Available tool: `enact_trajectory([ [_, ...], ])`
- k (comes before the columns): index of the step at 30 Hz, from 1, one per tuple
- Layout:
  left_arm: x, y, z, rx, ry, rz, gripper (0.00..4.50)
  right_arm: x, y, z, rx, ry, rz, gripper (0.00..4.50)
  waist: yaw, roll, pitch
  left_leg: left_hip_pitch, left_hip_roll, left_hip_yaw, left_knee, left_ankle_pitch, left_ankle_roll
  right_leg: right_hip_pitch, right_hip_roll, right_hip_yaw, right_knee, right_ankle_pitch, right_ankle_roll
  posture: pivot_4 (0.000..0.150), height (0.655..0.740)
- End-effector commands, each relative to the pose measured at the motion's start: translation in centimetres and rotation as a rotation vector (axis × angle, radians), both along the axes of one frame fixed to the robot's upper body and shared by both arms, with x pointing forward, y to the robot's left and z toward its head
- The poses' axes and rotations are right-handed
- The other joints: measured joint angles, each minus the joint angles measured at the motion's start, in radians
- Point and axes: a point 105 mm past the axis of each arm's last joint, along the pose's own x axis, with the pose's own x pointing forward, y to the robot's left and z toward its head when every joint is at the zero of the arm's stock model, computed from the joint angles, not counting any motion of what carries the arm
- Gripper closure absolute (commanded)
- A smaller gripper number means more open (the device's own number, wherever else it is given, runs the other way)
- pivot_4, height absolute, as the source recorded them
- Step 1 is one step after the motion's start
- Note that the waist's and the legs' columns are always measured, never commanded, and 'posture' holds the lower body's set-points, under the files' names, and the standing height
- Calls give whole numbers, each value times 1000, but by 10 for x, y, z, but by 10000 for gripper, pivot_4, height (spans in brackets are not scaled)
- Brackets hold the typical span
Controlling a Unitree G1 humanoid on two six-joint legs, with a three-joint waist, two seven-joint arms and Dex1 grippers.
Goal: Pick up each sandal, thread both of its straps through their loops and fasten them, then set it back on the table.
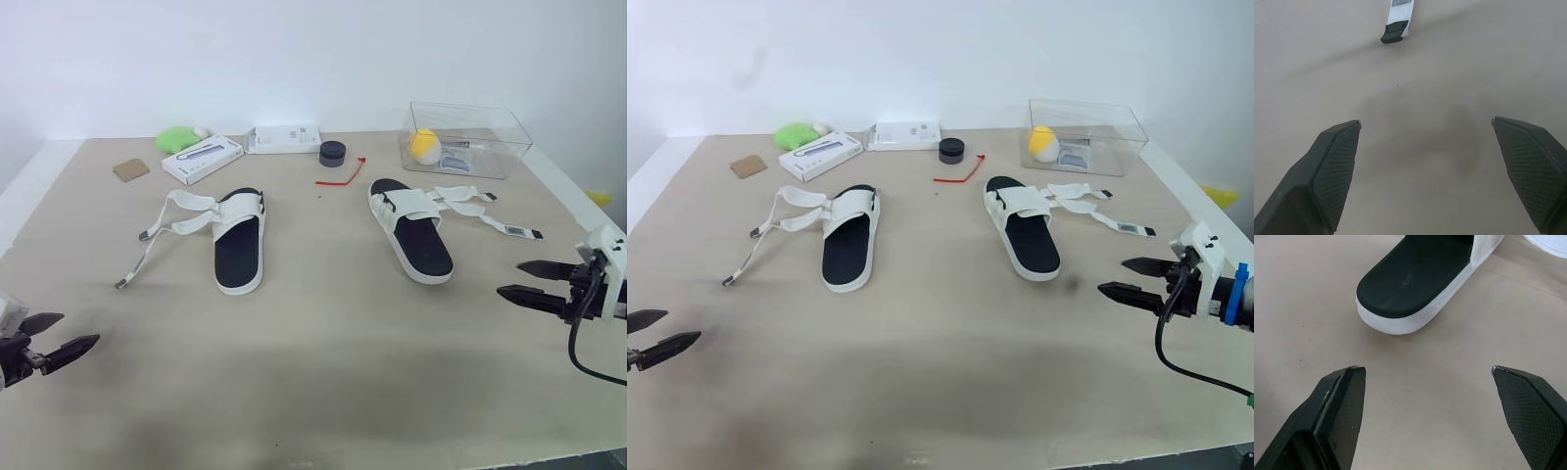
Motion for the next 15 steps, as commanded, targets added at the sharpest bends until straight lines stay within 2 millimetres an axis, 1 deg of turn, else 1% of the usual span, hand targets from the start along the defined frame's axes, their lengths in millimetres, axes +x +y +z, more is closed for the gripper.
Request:
enact_trajectory([
  [1,4,-1,7,1,-25,-11,458,1,-2,13,-13,-46,3,609,0,0,0,0,0,0,0,0,0,0,0,0,0,0,0,1500,7400],
  [5,9,-4,12,-13,-46,-15,458,0,-6,13,-10,-48,-15,609,0,0,0,0,0,0,0,0,0,0,0,0,0,0,0,1500,7400],
  [15,10,-3,12,-11,-34,-10,458,0,-10,12,-1,-59,-36,609,0,0,0,0,0,0,0,0,0,0,0,0,0,0,0,1500,7400],
])
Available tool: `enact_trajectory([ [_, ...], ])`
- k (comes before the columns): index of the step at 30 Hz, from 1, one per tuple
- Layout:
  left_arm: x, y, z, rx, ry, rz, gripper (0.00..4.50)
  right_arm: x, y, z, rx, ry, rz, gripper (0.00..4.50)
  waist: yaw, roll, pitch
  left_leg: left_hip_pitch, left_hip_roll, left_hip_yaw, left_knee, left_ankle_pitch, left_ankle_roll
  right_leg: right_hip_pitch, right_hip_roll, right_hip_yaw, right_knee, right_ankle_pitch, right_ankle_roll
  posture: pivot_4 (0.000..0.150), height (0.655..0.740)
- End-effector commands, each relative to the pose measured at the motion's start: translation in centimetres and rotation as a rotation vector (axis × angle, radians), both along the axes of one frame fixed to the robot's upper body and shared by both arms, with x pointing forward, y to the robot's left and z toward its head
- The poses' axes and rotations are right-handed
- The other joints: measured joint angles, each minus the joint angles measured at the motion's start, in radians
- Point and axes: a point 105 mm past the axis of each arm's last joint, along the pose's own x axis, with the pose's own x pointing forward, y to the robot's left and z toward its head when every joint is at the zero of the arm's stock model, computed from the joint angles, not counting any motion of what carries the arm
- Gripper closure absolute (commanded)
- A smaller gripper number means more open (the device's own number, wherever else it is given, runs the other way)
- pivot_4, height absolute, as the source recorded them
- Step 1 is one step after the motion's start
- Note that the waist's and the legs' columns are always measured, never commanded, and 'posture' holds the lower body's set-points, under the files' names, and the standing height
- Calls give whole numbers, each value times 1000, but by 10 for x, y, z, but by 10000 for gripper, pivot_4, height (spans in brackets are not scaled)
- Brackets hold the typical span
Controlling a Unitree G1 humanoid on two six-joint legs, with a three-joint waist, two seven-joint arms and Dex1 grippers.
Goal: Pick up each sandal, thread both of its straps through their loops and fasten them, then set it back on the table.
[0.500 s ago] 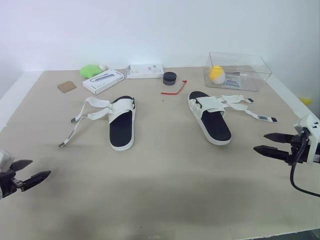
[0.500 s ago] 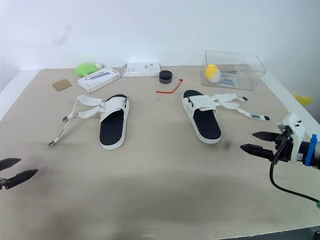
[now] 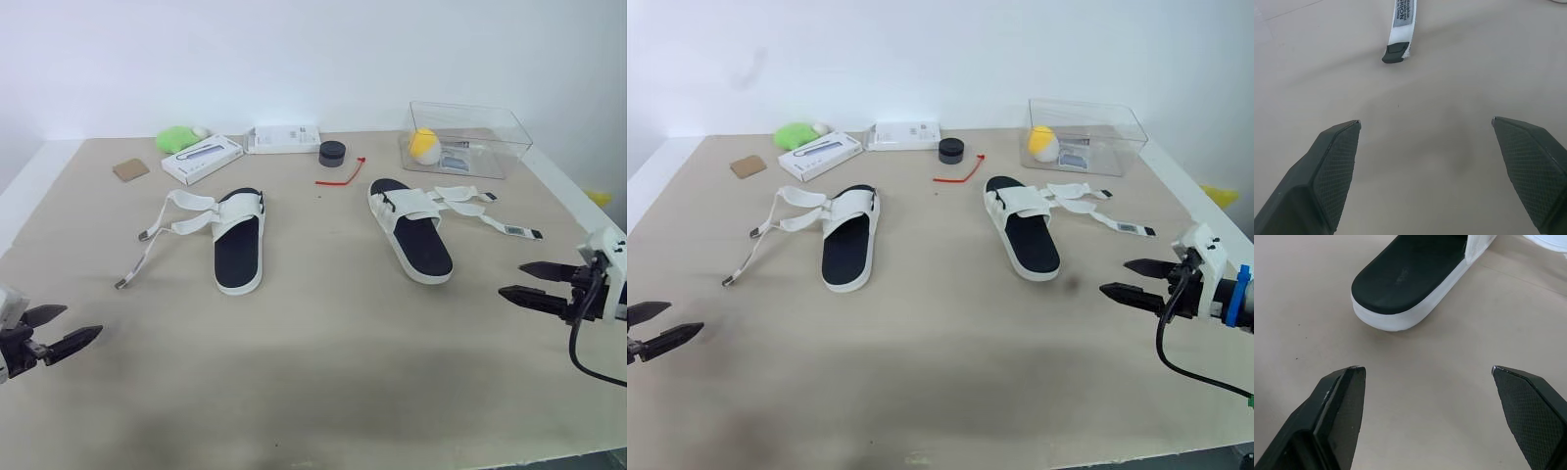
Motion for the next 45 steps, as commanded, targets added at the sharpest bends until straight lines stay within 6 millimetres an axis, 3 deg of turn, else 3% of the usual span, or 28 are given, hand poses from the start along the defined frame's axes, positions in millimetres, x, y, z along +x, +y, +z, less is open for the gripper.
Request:
enact_trajectory([
  [1,2,-1,6,19,-13,-9,458,1,-7,14,-7,-63,-20,609,0,0,0,0,0,0,0,0,0,0,0,0,0,0,1,1500,7400],
  [12,4,0,6,15,-24,4,458,2,-12,16,-2,-75,-37,609,0,0,0,0,0,0,0,0,0,0,0,0,0,0,1,1500,7400],
  [14,9,-7,11,1,-53,-12,458,4,-11,19,8,-96,-40,609,0,0,0,0,0,0,0,0,0,0,0,0,0,0,1,1500,7400],
  [17,35,-54,45,-115,-184,-129,458,18,-1,41,19,-225,-43,609,2,0,0,0,0,0,1,0,0,1,0,0,0,1,3,1500,7400],
  [19,55,-106,65,-230,-243,-273,458,33,14,51,-107,-324,-37,609,8,0,1,0,-1,-1,2,1,0,1,0,0,1,2,6,1500,7400],
  [23,74,-166,77,-319,-276,-429,458,53,46,74,-203,-501,-36,609,0,-1,1,0,-2,0,4,5,-1,4,0,3,0,8,15,1500,7400],
  [26,81,-201,83,-377,-285,-522,458,62,55,73,-388,-585,-38,609,-4,-1,2,-1,-3,1,4,4,-1,3,3,7,0,10,12,1500,7400],
  [29,88,-258,81,-425,-277,-682,458,76,62,52,-788,-658,26,609,0,-1,2,-3,-3,1,4,4,-1,1,5,8,0,10,10,1500,7400],
  [30,89,-268,80,-433,-273,-714,458,78,64,49,-860,-677,54,609,2,-1,2,-3,-4,1,4,4,-1,1,5,7,0,10,10,1500,7400],
  [34,103,-303,72,-358,-294,-770,458,92,74,46,-961,-757,64,609,-2,-1,2,-5,-5,1,5,4,-2,-1,5,8,0,10,10,1500,7400],
  [37,119,-326,81,-379,-355,-755,458,110,78,38,-1014,-758,41,609,-4,-2,2,-6,-4,1,7,4,-2,-2,5,9,0,11,9,1500,7400],
  [41,124,-339,91,-419,-389,-758,458,125,91,36,-1005,-786,46,609,-4,-2,2,-7,-4,0,9,4,-1,-2,6,9,0,13,9,1500,7400],
  [45,123,-338,91,-411,-393,-756,458,135,101,28,-1010,-778,82,609,-5,-1,2,-7,-3,0,8,4,-1,-2,7,9,0,12,9,1500,7400],
])
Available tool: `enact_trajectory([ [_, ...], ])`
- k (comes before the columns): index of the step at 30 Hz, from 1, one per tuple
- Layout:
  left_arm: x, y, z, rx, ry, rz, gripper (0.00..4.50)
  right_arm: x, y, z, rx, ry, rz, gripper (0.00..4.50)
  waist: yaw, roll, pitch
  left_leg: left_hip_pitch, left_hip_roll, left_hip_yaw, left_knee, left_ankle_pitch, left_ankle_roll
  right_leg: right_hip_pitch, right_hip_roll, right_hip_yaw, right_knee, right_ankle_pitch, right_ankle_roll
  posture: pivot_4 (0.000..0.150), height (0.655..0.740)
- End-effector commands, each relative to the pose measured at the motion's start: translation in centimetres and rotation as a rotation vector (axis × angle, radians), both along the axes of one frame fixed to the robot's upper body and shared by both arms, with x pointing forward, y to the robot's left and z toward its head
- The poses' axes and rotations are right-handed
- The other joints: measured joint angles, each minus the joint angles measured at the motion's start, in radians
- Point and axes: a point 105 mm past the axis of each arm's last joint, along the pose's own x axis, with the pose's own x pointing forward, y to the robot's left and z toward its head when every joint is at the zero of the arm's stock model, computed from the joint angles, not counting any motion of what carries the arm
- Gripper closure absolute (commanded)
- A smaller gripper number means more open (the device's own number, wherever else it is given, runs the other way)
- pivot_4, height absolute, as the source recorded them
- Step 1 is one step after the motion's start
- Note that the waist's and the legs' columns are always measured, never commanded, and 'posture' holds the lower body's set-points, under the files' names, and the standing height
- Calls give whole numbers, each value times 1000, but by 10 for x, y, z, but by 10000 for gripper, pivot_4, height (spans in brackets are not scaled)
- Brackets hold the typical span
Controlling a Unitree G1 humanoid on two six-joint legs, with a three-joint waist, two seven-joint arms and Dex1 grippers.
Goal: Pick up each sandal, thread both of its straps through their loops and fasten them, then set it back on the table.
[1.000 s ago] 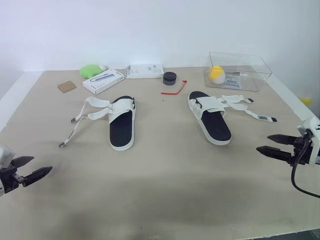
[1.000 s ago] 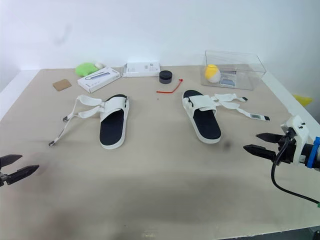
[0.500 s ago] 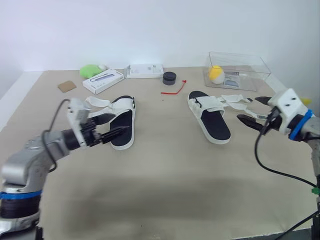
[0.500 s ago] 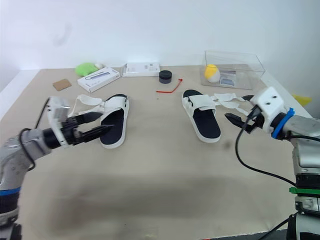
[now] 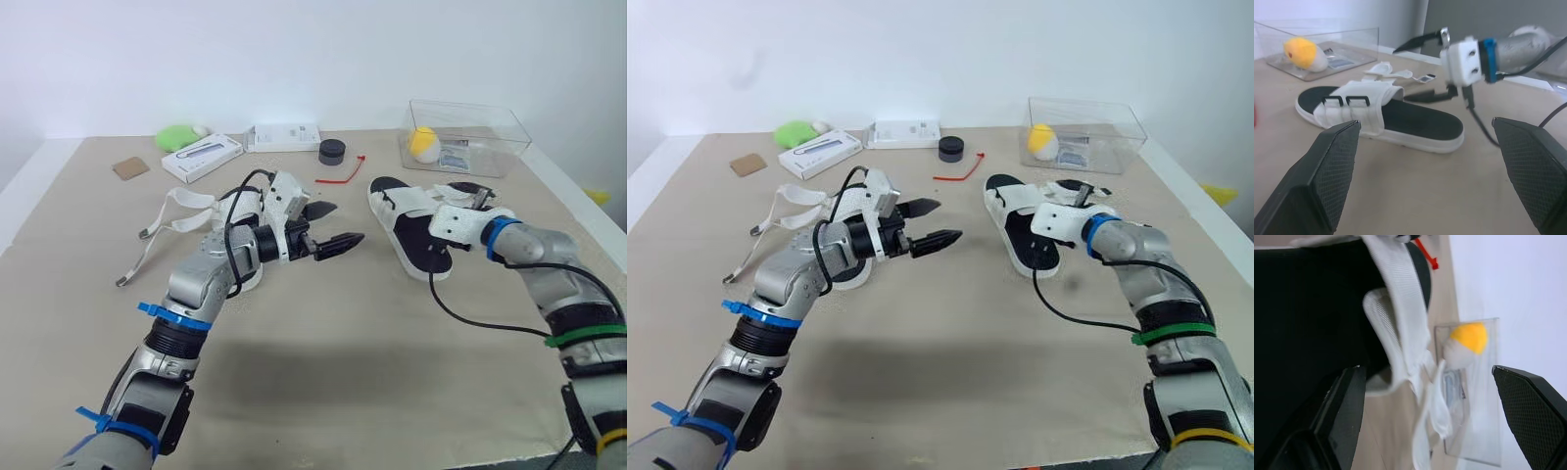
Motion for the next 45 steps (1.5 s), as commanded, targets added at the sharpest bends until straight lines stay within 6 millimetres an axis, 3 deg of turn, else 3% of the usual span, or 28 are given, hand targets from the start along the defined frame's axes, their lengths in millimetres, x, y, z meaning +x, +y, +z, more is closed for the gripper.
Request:
enact_trajectory([
  [1,0,4,11,-11,-50,15,458,7,4,10,-19,-41,13,609,0,0,0,0,0,0,0,0,0,0,0,0,0,0,0,1500,7400],
  [10,0,20,9,-6,-44,60,458,34,24,13,-35,-146,-10,609,-7,0,0,-1,0,0,0,0,0,0,0,0,-1,1,0,1500,7400],
  [13,0,24,10,-9,-44,70,0,37,27,15,-45,-159,4,8749,-7,0,0,-1,0,0,0,0,0,-1,0,0,0,1,0,1500,7400],
  [20,-1,29,11,-16,-39,89,0,37,26,8,-45,-146,17,43445,-7,0,0,-2,0,0,0,0,0,-1,-1,0,-1,1,1,1500,7400],
  [24,-1,32,12,-18,-38,95,0,31,21,14,3,-156,57,44292,-7,0,0,-2,0,0,0,0,0,-1,-1,0,-1,1,1,1500,7400],
  [26,-1,38,17,-28,-44,95,0,20,24,30,81,-197,155,44292,-7,1,1,-2,0,0,0,0,0,-1,-1,0,-1,1,1,1500,7400],
  [30,-4,54,24,-58,-41,84,0,-20,44,44,67,-224,494,44292,-12,2,2,-3,0,0,-1,-1,1,-1,-1,0,-3,1,1,1500,7400],
  [34,-6,77,28,-52,-40,91,0,-49,47,60,36,-227,678,44292,-23,2,2,-2,0,0,-1,-1,2,0,-1,0,-4,1,2,1500,7400],
  [38,-9,99,29,-11,-36,99,0,-84,70,65,-41,-248,930,44292,-23,3,3,-2,2,0,-1,-1,2,0,-1,1,-3,1,2,1500,7400],
  [45,-24,116,30,36,-17,47,0,-131,110,62,-76,-287,1275,44292,-21,2,3,0,3,0,1,-1,1,0,-2,1,-1,2,2,1500,7400],
])
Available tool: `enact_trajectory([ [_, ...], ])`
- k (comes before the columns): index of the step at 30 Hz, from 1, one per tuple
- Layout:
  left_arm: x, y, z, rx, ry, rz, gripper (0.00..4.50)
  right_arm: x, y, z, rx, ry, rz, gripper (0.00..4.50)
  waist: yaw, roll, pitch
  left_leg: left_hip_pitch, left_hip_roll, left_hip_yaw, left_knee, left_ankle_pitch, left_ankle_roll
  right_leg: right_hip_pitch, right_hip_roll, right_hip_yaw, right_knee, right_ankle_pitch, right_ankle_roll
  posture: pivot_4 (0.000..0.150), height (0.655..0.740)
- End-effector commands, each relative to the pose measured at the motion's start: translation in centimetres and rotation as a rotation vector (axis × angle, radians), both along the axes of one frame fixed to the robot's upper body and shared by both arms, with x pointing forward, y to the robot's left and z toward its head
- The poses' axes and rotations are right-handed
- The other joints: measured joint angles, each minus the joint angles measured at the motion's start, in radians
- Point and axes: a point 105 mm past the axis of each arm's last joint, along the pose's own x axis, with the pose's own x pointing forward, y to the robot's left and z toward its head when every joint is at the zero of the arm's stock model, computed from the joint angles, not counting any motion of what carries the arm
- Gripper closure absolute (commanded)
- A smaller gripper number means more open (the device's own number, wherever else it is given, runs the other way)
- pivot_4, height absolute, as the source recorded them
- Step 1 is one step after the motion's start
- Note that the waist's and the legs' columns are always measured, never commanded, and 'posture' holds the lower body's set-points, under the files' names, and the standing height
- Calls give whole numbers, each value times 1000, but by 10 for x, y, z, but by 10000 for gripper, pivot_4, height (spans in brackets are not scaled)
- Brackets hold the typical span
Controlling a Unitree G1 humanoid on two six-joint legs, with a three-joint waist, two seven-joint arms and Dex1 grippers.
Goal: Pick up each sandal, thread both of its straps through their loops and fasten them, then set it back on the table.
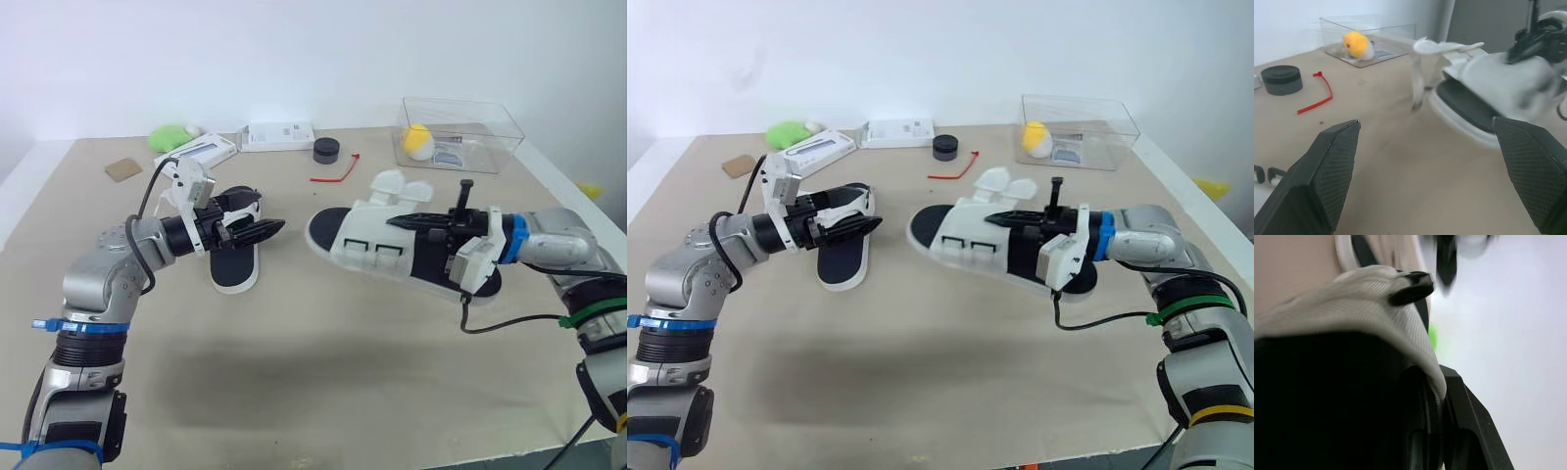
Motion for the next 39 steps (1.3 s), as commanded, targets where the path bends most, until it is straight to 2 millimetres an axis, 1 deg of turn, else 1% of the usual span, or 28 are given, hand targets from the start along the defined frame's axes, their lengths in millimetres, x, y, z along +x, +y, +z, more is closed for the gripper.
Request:
enact_trajectory([
  [1,-15,9,13,9,-34,-45,0,-23,12,14,27,-53,147,44292,0,0,0,0,0,0,0,0,0,0,0,0,0,0,0,1500,7400],
  [4,-21,16,11,22,-18,-45,0,-33,16,8,5,-42,203,44292,1,0,0,0,0,0,0,0,0,0,-1,0,1,0,0,1500,7400],
  [6,-26,20,10,35,-12,-39,0,-36,15,-14,-59,10,211,44292,5,-1,0,0,0,0,1,0,0,0,-2,-1,1,0,0,1500,7400],
  [8,-31,21,9,43,-3,-41,0,-34,14,-28,-81,37,202,44292,5,-1,1,0,0,-1,1,0,0,0,-2,-1,1,0,0,1500,7400],
  [13,-42,18,5,55,30,-77,0,-31,15,-41,-105,5,223,44292,2,-2,1,0,0,0,4,0,0,0,-2,-1,3,0,0,1500,7400],
  [20,-49,14,4,82,45,-110,0,-24,15,-58,-135,45,191,44292,2,-3,3,0,0,0,7,1,0,0,-2,-1,9,-1,-2,1500,7400],
  [23,-51,11,3,88,46,-122,0,-20,15,-58,-121,56,173,44292,2,-3,3,1,0,0,7,1,0,0,-2,-1,10,-1,-2,1500,7400],
  [24,-51,11,3,90,46,-123,0,-21,16,-58,-126,51,178,40598,2,-3,3,2,0,0,7,1,0,0,-2,-1,10,-1,-2,1500,7400],
  [25,-50,11,3,92,45,-123,0,-20,16,-58,-121,54,176,35979,2,-3,3,2,0,0,7,1,0,0,-2,-1,11,-1,-2,1500,7400],
  [26,-50,11,3,94,43,-124,0,-20,15,-58,-125,57,174,33107,2,-3,3,2,0,0,7,1,0,0,-2,0,11,-1,-2,1500,7400],
  [29,-51,9,1,117,35,-139,0,-16,12,-51,-99,76,137,18969,2,-3,3,2,0,0,7,2,0,0,-1,0,11,-1,-3,1500,7400],
  [31,-55,6,-3,156,28,-163,0,-10,5,-45,-86,121,70,9172,2,-3,3,2,-1,0,7,2,0,0,-1,0,11,-2,-3,1500,7400],
  [33,-58,1,-8,174,26,-184,0,-8,-2,-41,-98,147,35,580,2,-3,3,2,-1,0,7,1,0,0,-2,0,11,-2,-4,1500,7400],
  [34,-59,-1,-11,180,27,-196,0,-8,-6,-40,-104,170,15,580,2,-3,3,2,-1,0,7,1,0,0,-2,0,11,-3,-4,1500,7400],
  [37,-72,-15,-25,204,53,-278,0,-3,-29,-31,-114,289,-107,580,3,-3,3,2,-1,0,7,1,0,0,-2,0,11,-4,-6,1500,7400],
  [39,-75,-20,-31,221,52,-305,0,-1,-42,-26,-128,361,-168,580,4,-3,3,2,-1,0,7,1,0,0,-2,0,11,-4,-5,1500,7400],
])
